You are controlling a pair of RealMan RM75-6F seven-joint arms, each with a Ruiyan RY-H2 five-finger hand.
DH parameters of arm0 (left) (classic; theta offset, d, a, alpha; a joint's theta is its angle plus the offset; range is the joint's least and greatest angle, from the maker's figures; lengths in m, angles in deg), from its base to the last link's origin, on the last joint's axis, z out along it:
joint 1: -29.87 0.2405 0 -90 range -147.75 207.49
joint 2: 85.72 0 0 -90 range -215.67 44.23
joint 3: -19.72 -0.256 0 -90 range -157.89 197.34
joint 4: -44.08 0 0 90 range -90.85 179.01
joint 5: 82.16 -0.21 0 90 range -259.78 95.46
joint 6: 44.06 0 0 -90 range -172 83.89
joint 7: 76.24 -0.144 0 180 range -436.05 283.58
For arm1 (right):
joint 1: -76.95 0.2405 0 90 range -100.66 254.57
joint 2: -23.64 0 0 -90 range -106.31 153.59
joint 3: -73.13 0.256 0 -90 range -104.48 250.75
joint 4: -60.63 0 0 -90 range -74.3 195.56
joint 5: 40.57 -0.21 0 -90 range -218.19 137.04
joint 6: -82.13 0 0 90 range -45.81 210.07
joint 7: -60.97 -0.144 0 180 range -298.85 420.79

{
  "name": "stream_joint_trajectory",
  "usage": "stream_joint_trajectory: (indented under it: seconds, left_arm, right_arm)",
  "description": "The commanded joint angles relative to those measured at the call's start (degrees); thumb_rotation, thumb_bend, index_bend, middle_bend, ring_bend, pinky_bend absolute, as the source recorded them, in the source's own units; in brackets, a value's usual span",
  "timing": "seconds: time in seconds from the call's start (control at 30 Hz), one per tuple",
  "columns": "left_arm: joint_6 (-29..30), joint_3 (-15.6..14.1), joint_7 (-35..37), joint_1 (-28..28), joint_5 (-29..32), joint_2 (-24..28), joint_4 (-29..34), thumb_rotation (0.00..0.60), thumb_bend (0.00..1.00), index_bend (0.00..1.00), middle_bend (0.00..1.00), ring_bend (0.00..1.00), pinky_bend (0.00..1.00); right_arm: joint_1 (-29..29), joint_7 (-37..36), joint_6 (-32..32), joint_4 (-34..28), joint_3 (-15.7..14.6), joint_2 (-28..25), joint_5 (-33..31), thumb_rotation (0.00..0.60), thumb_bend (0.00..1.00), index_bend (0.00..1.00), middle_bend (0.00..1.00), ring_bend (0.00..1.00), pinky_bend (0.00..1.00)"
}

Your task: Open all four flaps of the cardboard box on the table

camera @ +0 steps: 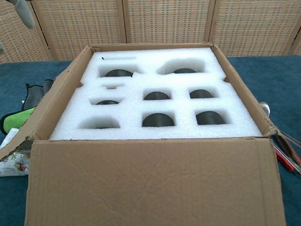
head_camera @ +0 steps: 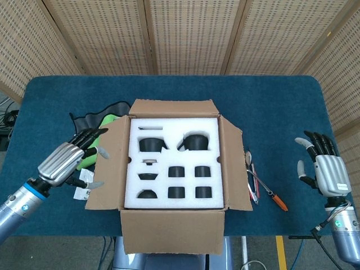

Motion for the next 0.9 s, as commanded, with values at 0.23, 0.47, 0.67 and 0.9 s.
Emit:
stream_joint_trajectory:
  seconds: [0.23,0.47,0.67,0.9]
  left_arm:
    - [17.1,2.4,-21.7,12.7,6.4,-8.9,-2.0,0.496,0.17,0.29,0.00,0.00,0.00]
    - [22.0,1.9,-24.5,18.0,4.5,-12.5,-3.5,0.496,0.17,0.27,0.00,0.00,0.00]
    - [22.9,1.6,-24.1,20.5,3.4,-14.1,-4.8,0.498,0.17,0.27,0.00,0.00,0.00]
    - [22.1,1.2,-23.9,22.2,2.4,-15.7,-6.1,0.497,0.17,0.27,0.00,0.00,0.00]
  right_arm:
    - [-0.2,1.1,-0.4,0.6,-0.2,0.8,-0.2,0.600,0.62,0.19,0.09,0.00,0.00]
    - [-0.6,2.1,-1.0,0.4,-0.5,1.1,0.0,0.600,0.62,0.19,0.09,0.00,0.00]
    - [-1.1,2.6,-1.4,0.1,-0.8,1.1,-0.2,0.600,0.62,0.19,0.09,0.00,0.00]
    - [-1.7,3.2,-1.9,-0.2,-1.4,1.4,0.3,0.600,0.62,0.19,0.09,0.00,0.00]
